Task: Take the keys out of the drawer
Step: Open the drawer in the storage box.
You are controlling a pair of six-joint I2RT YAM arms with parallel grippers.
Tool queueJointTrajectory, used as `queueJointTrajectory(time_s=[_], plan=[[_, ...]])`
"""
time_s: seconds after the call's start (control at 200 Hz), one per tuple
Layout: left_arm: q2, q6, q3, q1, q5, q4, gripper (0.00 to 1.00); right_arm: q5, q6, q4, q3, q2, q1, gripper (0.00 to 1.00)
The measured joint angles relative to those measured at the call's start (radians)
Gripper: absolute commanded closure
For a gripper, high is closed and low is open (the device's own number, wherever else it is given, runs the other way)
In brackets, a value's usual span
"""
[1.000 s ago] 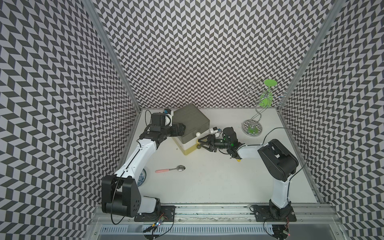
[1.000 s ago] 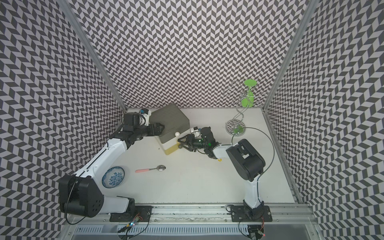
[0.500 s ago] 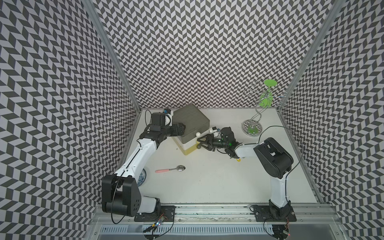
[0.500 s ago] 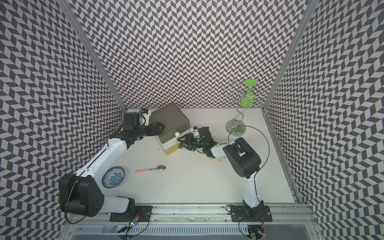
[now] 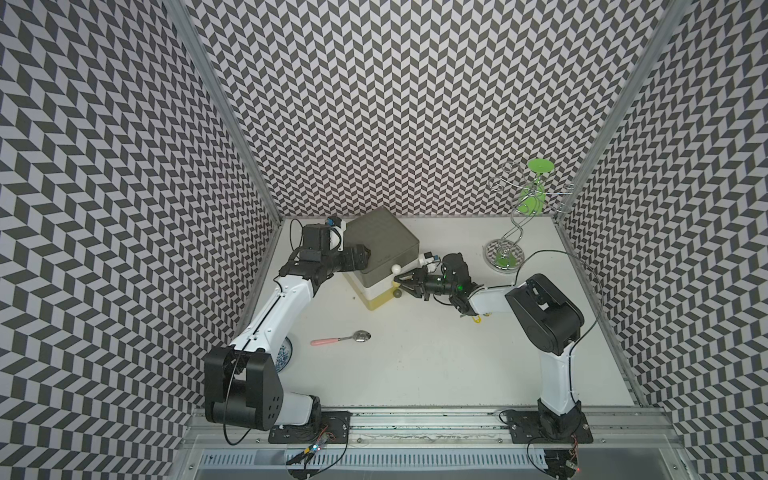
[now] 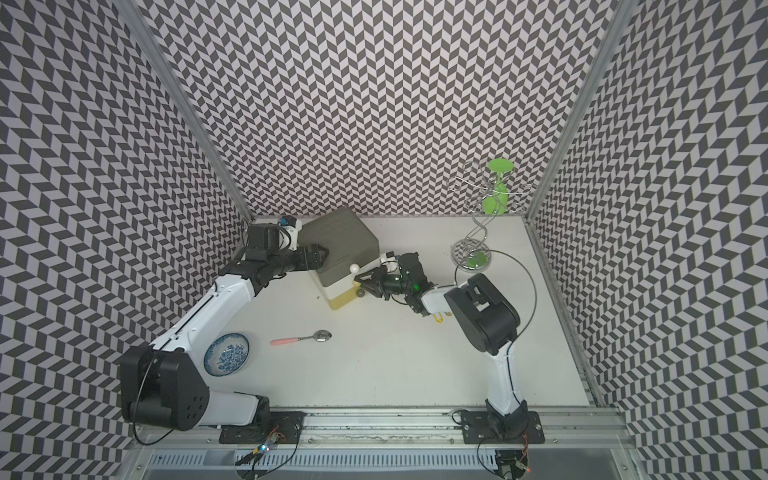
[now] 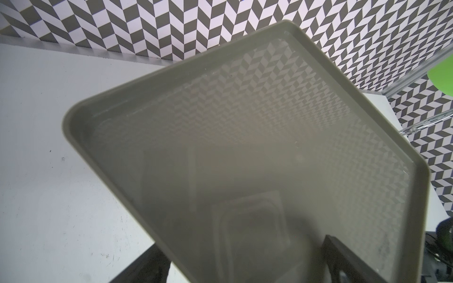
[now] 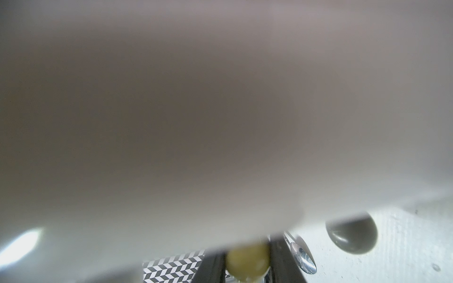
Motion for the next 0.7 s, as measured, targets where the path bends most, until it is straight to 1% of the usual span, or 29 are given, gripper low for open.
queueJointTrajectory(time_s=[0.13,0.361,0.541,0.701], plan=[[0.0,0.0,0.0,0.0,0.001,0.0,0.02,0.016,-0.011,0.025,-0.051,-0.028,0.004,0.79],[0.002,0.0,0.0,0.0,0.001,0.001,0.02,0.026,-0.053,0.025,-0.227,-0.164,0.007,0.8],[0.012,-0.005,0.002,0.0,0.0,0.001,0.02,0.029,-0.105,-0.032,-0.314,-0.264,0.011,0.8],[0.015,-0.007,0.006,0.0,0.0,-0.001,0.02,0.028,-0.145,-0.07,-0.362,-0.321,0.013,0.8]])
